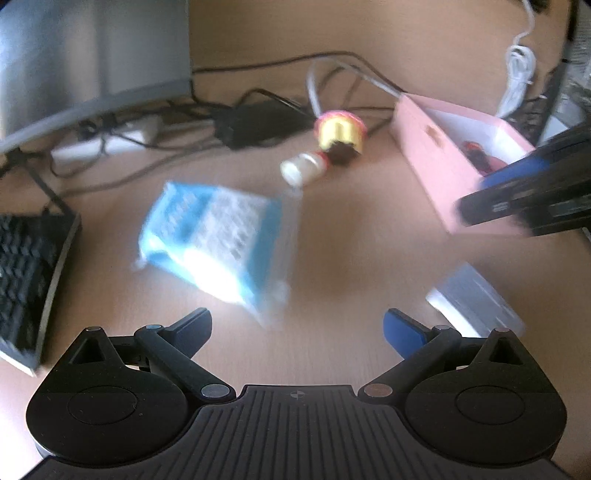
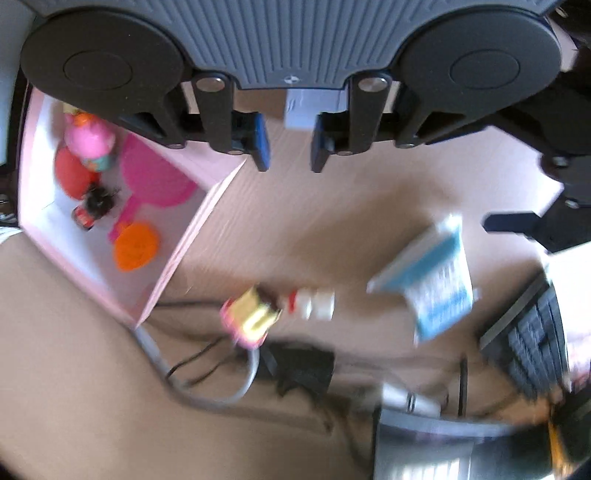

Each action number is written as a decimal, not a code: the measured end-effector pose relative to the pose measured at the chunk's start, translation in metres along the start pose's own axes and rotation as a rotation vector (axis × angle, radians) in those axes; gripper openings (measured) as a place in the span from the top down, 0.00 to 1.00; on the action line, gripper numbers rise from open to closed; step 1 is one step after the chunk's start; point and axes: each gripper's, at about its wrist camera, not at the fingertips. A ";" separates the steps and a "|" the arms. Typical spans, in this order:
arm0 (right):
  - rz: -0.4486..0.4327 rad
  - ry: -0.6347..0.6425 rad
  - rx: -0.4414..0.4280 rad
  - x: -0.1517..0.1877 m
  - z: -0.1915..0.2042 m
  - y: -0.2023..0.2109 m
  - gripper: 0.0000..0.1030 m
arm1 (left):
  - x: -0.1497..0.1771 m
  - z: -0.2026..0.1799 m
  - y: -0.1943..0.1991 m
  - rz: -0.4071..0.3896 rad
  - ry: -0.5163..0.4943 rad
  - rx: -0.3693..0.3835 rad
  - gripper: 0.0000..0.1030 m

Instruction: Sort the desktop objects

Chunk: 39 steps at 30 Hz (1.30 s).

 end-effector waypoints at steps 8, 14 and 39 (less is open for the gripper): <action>-0.204 -0.083 -0.030 -0.024 -0.022 0.024 0.38 | -0.021 0.033 -0.033 0.042 0.038 -0.220 0.01; -0.252 -0.208 -0.099 -0.061 -0.049 -0.008 0.28 | -0.017 0.076 -0.027 0.029 0.139 -0.228 0.01; -0.159 -0.086 -0.050 -0.037 -0.009 -0.021 0.53 | 0.038 0.047 0.023 0.072 0.151 0.013 0.01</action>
Point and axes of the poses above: each gripper's, at about its wrist camera, not at the fingertips, and y roughly against the way its jaws point, z to its left, x to its underside, and after that the axes turned 15 degrees about -x, right-handed
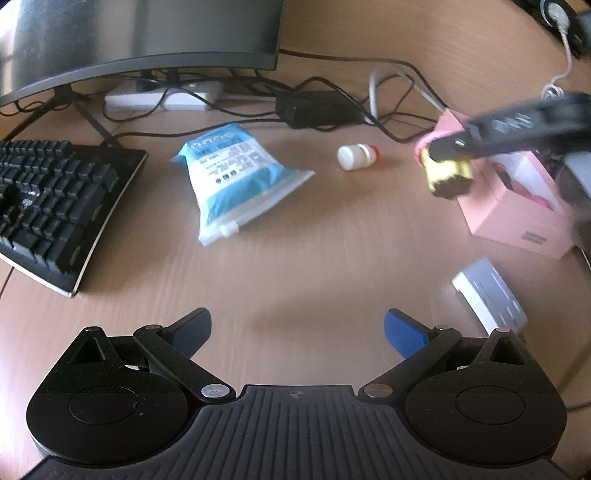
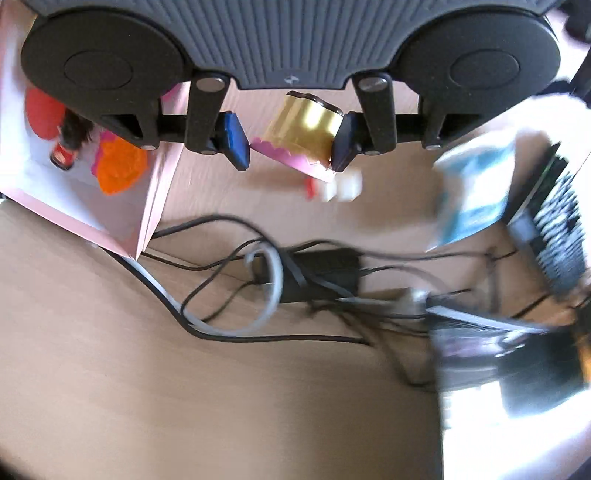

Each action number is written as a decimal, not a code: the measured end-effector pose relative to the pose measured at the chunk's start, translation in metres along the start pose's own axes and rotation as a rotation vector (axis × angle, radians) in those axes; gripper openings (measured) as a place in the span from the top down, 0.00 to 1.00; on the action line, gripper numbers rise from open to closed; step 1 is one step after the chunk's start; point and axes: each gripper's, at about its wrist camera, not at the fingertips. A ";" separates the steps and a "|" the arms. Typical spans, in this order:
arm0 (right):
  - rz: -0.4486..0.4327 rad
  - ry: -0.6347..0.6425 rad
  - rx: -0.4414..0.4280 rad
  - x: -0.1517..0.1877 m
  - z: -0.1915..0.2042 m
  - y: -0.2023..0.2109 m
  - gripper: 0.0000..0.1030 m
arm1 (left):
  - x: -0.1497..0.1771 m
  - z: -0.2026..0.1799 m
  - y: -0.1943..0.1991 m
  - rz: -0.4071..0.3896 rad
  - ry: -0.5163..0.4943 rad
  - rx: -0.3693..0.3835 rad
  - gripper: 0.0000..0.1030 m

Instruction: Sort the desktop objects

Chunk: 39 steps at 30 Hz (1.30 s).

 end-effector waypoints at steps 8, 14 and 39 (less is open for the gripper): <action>0.032 0.216 -0.002 0.067 0.056 0.030 0.53 | 0.030 0.003 0.025 0.007 -0.004 -0.030 0.00; -0.115 0.379 0.084 0.096 0.090 0.018 0.53 | 0.052 0.003 0.033 0.046 -0.010 -0.054 0.00; -0.210 -0.164 0.209 0.172 0.008 0.131 0.16 | 0.009 -0.093 0.023 -0.080 -0.260 0.086 0.00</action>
Point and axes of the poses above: each gripper's, at about its wrist camera, not at the fingertips, and y roughly against the way its jaws point, z to its left, x to its underside, and after that the axes turned 15 degrees about -x, right-handed
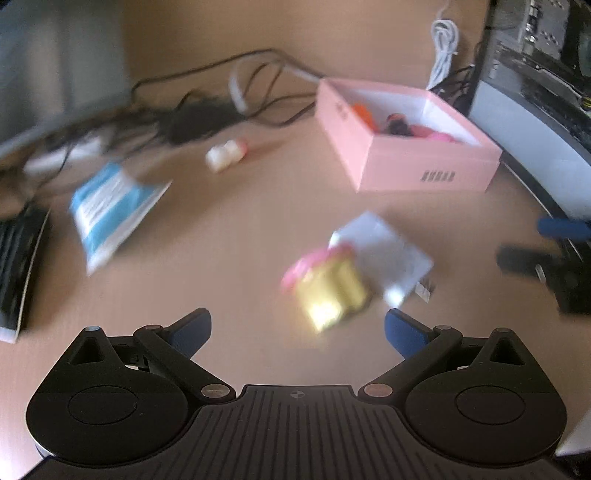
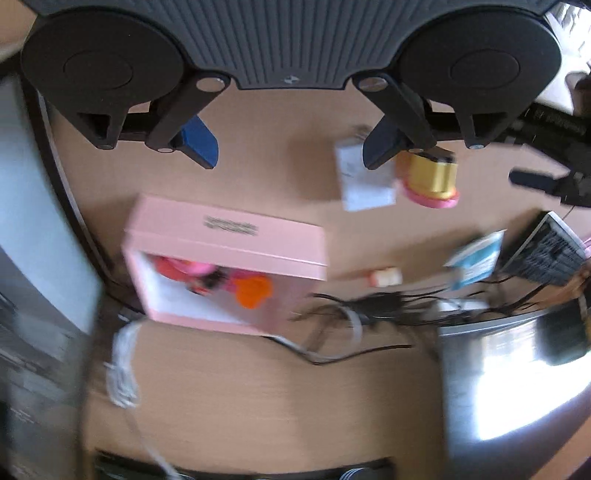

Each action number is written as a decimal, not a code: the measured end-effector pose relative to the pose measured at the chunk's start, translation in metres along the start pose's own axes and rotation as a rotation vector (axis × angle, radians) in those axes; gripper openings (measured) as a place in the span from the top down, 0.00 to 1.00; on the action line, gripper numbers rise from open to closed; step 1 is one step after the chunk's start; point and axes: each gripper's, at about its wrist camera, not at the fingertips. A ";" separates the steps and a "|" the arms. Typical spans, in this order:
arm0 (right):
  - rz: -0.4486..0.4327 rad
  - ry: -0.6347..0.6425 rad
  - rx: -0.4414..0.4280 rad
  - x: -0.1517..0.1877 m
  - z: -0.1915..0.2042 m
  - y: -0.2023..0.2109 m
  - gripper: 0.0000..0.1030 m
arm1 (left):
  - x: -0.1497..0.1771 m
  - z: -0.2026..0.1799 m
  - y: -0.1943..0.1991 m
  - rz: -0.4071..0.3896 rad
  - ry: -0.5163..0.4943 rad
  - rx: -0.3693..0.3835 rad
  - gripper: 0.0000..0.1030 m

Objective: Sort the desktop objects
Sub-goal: 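Grasp the yellow cupcake with the left tool while the right tool grasps the white card reader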

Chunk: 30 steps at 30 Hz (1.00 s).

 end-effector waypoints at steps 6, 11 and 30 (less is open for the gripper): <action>-0.008 -0.011 0.073 0.015 -0.007 0.018 0.14 | -0.027 -0.025 -0.023 0.008 -0.030 0.007 0.14; -0.005 -0.032 0.091 0.018 -0.011 0.018 0.14 | -0.024 -0.022 -0.024 0.025 -0.031 0.006 0.39; 0.133 0.186 -0.148 -0.008 0.047 -0.085 0.13 | 0.033 0.042 0.019 0.048 0.096 -0.105 0.16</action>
Point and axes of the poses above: each gripper's, at about its wrist camera, not at the fingertips, and y roughly against the way its jaws point, z to its left, x to its underside, and after that the axes turned 15 degrees about -x, right-handed
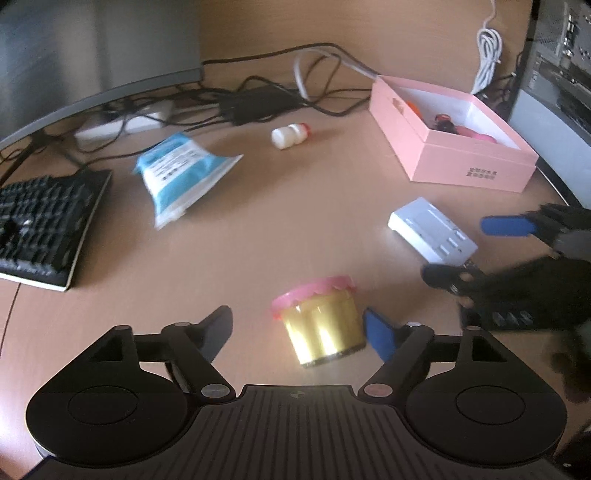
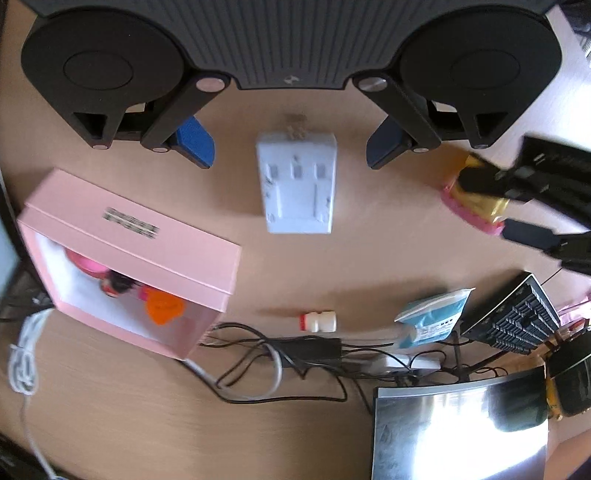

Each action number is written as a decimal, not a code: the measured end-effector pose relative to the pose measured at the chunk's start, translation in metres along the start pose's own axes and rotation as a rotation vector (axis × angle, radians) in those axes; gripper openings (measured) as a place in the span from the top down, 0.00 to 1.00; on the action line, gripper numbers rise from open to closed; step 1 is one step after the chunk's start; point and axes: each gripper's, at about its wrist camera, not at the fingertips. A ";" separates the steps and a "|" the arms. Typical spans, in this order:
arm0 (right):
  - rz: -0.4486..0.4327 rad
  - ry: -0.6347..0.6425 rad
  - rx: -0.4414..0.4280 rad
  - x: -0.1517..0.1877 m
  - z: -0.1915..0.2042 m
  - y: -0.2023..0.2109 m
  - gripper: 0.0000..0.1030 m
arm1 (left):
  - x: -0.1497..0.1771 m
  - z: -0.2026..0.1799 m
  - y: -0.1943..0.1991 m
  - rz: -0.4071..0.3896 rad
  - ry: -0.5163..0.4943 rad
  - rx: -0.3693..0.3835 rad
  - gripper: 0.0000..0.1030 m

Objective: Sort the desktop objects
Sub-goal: 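Grasp the yellow cupcake with the left tool while the right tool grasps the white card reader, then lift the cupcake with the left tool while the right tool lifts the card reader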

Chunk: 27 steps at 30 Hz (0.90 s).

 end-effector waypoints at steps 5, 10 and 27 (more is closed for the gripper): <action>0.015 -0.041 -0.011 -0.004 -0.008 -0.011 0.51 | 0.006 0.007 0.004 0.008 0.015 0.000 0.11; 0.013 -0.088 0.040 0.004 -0.023 0.002 0.54 | 0.005 0.000 0.002 0.014 -0.005 0.014 0.10; -0.002 -0.197 0.145 0.049 -0.049 0.055 0.53 | -0.022 -0.058 -0.018 -0.062 -0.096 0.058 0.40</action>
Point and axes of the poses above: each gripper's, at about its wrist camera, not at the fingertips, and y roughly against the way its jaws point, z to its left, x to its underside, and after that the axes turned 15 degrees about -x, right-handed
